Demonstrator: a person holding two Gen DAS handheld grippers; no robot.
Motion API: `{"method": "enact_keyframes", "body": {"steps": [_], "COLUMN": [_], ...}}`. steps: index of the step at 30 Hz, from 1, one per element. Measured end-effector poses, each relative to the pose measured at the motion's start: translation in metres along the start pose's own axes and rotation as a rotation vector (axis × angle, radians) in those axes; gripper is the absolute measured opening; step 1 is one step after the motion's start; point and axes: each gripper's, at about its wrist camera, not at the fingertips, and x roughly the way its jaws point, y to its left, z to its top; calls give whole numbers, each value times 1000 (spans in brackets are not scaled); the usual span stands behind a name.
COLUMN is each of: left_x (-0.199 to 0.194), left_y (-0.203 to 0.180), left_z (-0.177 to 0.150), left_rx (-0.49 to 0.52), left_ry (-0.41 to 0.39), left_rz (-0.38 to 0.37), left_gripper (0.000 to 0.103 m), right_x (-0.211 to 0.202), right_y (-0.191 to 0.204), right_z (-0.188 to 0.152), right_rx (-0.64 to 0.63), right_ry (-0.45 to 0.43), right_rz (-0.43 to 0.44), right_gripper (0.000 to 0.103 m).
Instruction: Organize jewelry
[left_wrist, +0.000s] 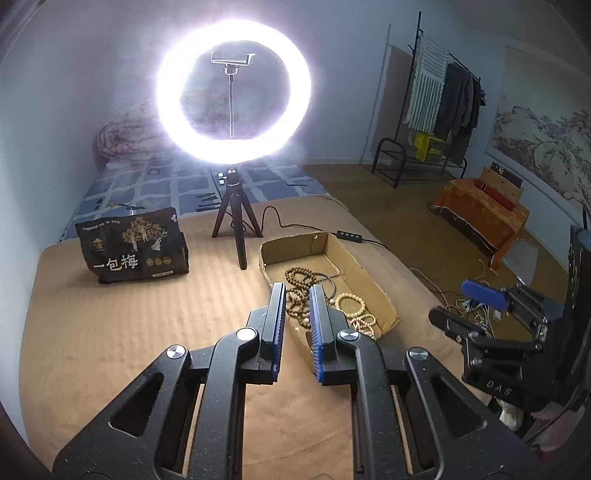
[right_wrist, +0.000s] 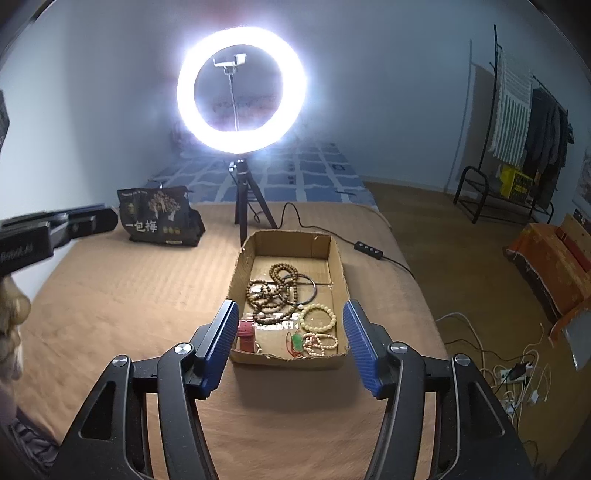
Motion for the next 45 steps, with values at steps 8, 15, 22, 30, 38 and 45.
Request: {"method": "enact_keyframes", "body": {"steps": [8,15,22,30,38,45], "left_x": [-19,-22,-29,-32,-38,-39], "left_y": [-2,-4,-6,-12,-19,-20], "left_z": [-18,-29,-33,-40,-44,-45], "left_rx": [20,68,102,156,181,182], "left_ry": [-52,-65,-86,-93,-112,-112], "left_rz": [15,28,40,77,107,108], "left_gripper": [31,66,82,98,101,102], "right_x": [-9,-9,-10,-11,-14,-14], "right_y": [10,11,12,11,6,4], "right_z": [-4,-1,1,0,-1,-2], "right_rx": [-6,-5,-4,-25,-9,-16], "right_ry": [-57,-85,-99,-103,-106,-100], "right_rz": [-32,-66,-82,-111,-125,-139], "right_gripper": [67,76,79,80,80,81]}}
